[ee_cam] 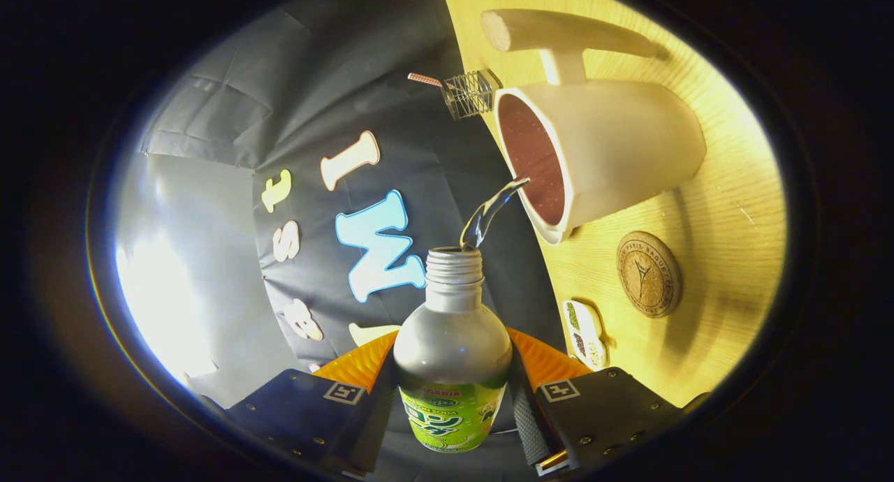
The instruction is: Take the bottle from table, then pour the juice into the cup, finally place the bottle on the coaster
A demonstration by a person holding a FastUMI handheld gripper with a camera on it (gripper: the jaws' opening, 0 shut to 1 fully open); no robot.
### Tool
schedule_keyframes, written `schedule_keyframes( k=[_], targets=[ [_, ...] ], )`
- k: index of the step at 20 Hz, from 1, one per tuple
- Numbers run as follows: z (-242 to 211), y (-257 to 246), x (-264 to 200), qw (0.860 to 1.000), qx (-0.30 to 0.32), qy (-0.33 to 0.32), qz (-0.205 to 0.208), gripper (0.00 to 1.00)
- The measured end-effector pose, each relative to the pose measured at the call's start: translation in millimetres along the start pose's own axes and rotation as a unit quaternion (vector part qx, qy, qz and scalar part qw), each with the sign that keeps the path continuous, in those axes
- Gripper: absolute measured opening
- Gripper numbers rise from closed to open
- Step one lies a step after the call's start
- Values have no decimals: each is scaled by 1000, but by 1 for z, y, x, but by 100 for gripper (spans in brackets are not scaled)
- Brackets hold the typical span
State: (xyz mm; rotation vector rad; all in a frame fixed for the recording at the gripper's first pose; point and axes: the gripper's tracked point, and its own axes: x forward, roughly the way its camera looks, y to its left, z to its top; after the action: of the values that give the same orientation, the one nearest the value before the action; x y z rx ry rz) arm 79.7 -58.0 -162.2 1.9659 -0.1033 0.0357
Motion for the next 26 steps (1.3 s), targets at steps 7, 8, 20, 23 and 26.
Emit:
schedule_keyframes(
  k=[7, 8, 20, 23, 26],
  targets=[
    [1, 4, 0, 999, 31, -9, -5, 76],
    [2, 6, 0, 999, 38, -12, -3, 76],
    [6, 8, -4, 992, 119, -50, -2, 76],
    [8, 13, -3, 990, 129, -54, 2, 76],
    [10, 13, -3, 990, 129, -62, 2, 76]
  ],
)
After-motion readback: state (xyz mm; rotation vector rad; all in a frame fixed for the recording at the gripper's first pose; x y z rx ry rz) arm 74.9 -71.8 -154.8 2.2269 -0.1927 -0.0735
